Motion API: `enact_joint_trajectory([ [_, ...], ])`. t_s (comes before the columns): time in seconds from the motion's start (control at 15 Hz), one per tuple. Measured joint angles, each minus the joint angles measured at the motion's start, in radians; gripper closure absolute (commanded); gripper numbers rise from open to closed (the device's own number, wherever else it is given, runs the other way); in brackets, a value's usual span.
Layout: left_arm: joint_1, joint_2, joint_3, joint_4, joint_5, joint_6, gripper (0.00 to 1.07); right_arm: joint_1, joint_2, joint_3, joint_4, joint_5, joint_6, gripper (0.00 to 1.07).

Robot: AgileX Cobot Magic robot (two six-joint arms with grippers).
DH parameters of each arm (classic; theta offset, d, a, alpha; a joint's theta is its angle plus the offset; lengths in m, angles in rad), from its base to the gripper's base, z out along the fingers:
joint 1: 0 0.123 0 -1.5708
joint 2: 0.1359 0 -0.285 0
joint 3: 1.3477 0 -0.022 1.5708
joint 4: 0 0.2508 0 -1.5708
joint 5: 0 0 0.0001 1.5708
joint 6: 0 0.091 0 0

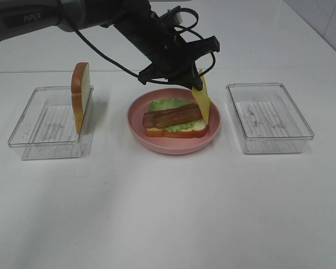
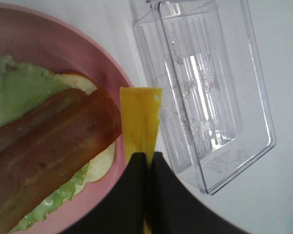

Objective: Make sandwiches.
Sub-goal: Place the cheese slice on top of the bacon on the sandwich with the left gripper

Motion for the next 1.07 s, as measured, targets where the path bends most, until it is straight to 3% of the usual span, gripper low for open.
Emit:
enact_joint_trajectory([
  [0.2, 0.000, 0.018, 0.000, 0.055, 0.014, -0.017, 1.07, 0.000, 0.000, 0.000, 0.000, 0.000, 0.000, 0.08],
  [0.53, 0.003, 0.024, 0.000, 0.267, 0.025, -0.062, 1.07, 0.000, 0.000, 0.000, 0.000, 0.000, 0.000, 0.08],
  [0.67, 0.004, 0.024, 0.000, 0.276, 0.017, -0.063, 1.07, 0.000, 0.000, 0.000, 0.000, 0.000, 0.000, 0.08],
  [0.8, 0.004, 0.024, 0.000, 0.277, 0.012, -0.063, 1.00, 0.000, 0.000, 0.000, 0.000, 0.000, 0.000, 0.08],
  [0.87, 0.004, 0.024, 0.000, 0.277, 0.011, -0.064, 0.87, 0.000, 0.000, 0.000, 0.000, 0.000, 0.000, 0.08],
  [1.07, 0.004, 0.024, 0.000, 0.289, 0.011, -0.064, 0.26, 0.000, 0.000, 0.000, 0.000, 0.000, 0.000, 0.08],
])
